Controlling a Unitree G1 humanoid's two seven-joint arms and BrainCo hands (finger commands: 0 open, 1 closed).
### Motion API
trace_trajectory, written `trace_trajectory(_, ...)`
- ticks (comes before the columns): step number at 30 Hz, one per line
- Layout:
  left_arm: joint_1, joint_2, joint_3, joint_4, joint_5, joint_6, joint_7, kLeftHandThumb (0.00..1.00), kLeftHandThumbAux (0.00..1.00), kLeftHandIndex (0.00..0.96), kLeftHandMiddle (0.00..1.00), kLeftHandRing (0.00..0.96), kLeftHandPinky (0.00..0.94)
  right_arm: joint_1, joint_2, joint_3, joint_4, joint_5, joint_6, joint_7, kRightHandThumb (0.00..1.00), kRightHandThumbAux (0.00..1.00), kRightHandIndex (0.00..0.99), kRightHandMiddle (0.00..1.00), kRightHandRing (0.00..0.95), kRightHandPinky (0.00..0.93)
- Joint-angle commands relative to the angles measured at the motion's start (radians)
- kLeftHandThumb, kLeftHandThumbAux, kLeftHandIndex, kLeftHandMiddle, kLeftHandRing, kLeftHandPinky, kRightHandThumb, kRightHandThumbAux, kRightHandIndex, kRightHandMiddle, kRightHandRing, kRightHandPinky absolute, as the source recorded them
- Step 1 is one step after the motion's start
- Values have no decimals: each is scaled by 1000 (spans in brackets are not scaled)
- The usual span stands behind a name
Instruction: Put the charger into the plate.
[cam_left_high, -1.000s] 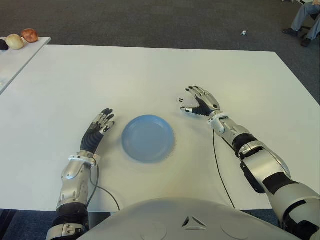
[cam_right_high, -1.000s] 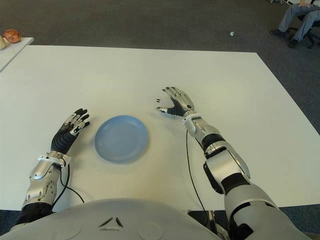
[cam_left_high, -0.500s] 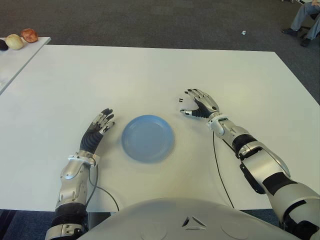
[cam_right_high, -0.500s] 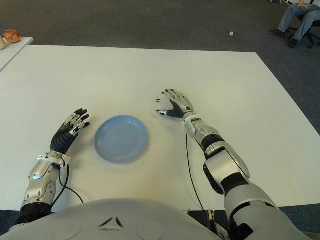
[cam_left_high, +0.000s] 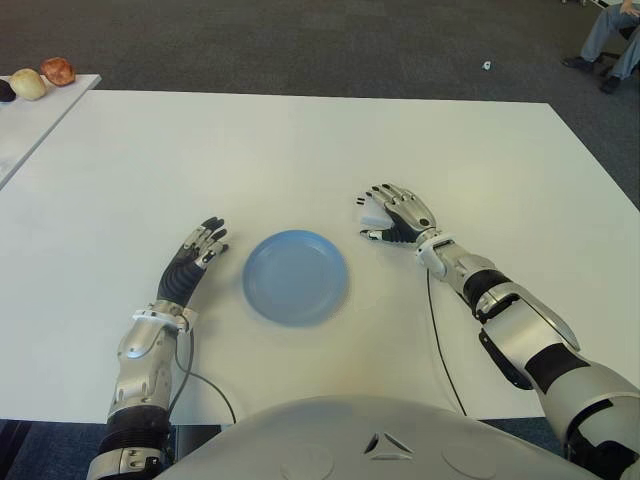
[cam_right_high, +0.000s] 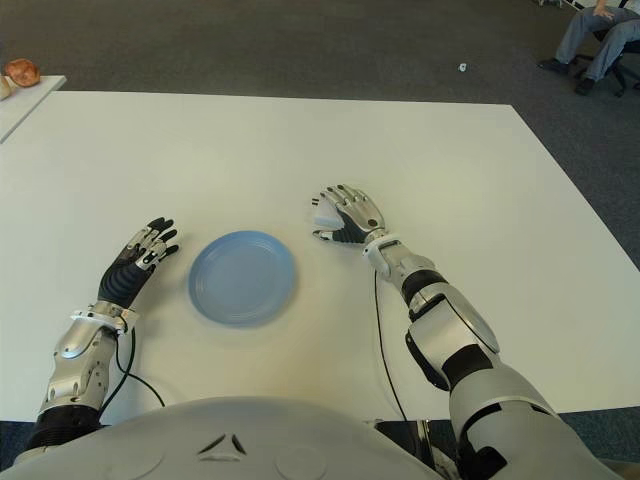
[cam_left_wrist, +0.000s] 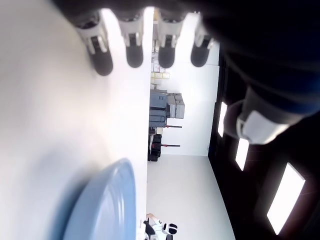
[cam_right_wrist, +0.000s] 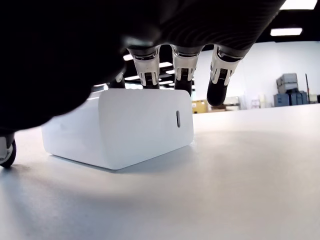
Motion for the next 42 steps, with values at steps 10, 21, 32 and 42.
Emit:
trace_trajectory(10,10,6,12,4,-18,27,-27,0,471,13,43,22,30,4,-8,71,24,-36,27,-8,186,321,0,0,0,0)
trace_trajectory(21,4,8,20,13,-30,29,-46,0,457,18,46,25,36,15,-11,89,30,-31,25,2,180,329,0,0,0,0)
trace_trajectory(32,-17,13,35,63,-46,-8,-113,0,455,4,44,13,6,27,-15,84,33,-15,5,27,199,347,0,0,0,0)
trace_trajectory(42,-34,18,44,102,-51,-51,-151,0,476,5,45,7,0,36,-14,61,28,22,-11,76,221,362,0,0,0,34)
